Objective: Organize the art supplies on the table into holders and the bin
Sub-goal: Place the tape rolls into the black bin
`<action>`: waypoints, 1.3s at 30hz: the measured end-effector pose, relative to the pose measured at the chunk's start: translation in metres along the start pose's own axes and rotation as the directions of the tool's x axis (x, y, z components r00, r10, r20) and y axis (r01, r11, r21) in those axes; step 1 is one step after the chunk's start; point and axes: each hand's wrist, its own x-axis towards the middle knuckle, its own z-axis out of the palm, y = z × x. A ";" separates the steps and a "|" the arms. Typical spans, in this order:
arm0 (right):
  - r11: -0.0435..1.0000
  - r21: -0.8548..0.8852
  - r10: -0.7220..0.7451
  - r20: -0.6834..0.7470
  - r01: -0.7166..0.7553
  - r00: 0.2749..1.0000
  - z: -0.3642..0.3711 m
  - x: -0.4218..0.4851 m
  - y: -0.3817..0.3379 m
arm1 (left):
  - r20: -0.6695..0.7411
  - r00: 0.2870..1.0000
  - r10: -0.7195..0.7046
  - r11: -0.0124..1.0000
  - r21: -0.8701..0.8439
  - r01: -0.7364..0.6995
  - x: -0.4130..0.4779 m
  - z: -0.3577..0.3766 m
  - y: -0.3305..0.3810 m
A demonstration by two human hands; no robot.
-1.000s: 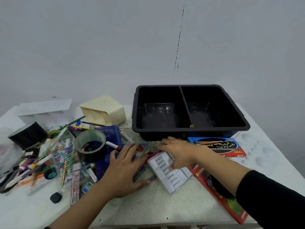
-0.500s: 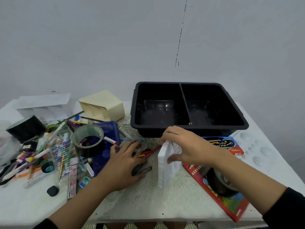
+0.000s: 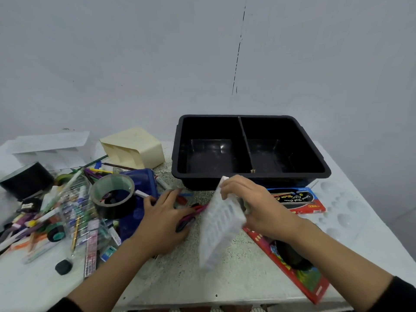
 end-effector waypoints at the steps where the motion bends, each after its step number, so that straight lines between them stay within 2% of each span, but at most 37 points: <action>1: 0.999 -0.030 -0.021 -0.010 0.021 1.000 0.001 -0.002 0.001 | -0.002 1.000 -0.007 1.000 -0.011 0.007 -0.001 0.000 -0.002; 5: 0.977 -0.198 -0.070 0.056 0.079 0.996 0.017 -0.028 0.021 | -0.007 1.000 -0.019 0.999 -0.043 0.019 -0.003 0.003 -0.008; 8: 0.943 -0.322 -0.028 0.172 0.083 0.985 0.026 -0.043 0.030 | -0.013 1.000 -0.018 0.999 -0.041 0.017 -0.002 0.006 -0.008; 11: 0.936 -0.347 0.053 0.291 0.054 0.955 0.027 -0.049 0.030 | -0.018 0.999 -0.026 0.999 -0.028 0.026 0.000 0.005 -0.005; 15: 0.913 -0.402 0.089 0.362 0.069 0.928 0.033 -0.052 0.034 | -0.027 0.998 -0.051 0.998 -0.026 0.050 0.003 0.005 -0.002; 18: 0.912 -0.409 0.125 0.343 0.029 0.931 0.036 -0.049 0.031 | -0.052 0.997 -0.063 0.996 -0.060 0.060 0.002 0.003 -0.002; 21: 0.941 -0.333 0.148 0.271 -0.052 0.951 0.037 -0.039 0.020 | -0.094 0.991 -0.099 0.994 -0.065 0.093 -0.004 0.000 -0.006; 24: 0.940 -0.338 0.161 0.304 -0.051 0.939 0.051 -0.031 0.014 | -0.052 0.988 -0.145 0.984 -0.110 0.139 -0.010 0.001 -0.010; 27: 0.901 -0.426 0.243 0.358 -0.074 0.902 0.067 -0.029 0.009 | -0.068 0.988 -0.137 0.972 -0.200 0.121 -0.014 0.001 -0.010; 31: 0.891 -0.441 0.254 0.279 -0.111 0.926 0.068 -0.030 0.008 | -0.130 0.981 -0.141 0.953 -0.288 0.099 -0.014 -0.002 -0.012; 39: 0.877 -0.437 0.336 0.259 -0.200 0.906 0.063 -0.005 0.012 | -0.144 0.987 -0.069 0.915 -0.402 0.006 -0.024 -0.016 -0.015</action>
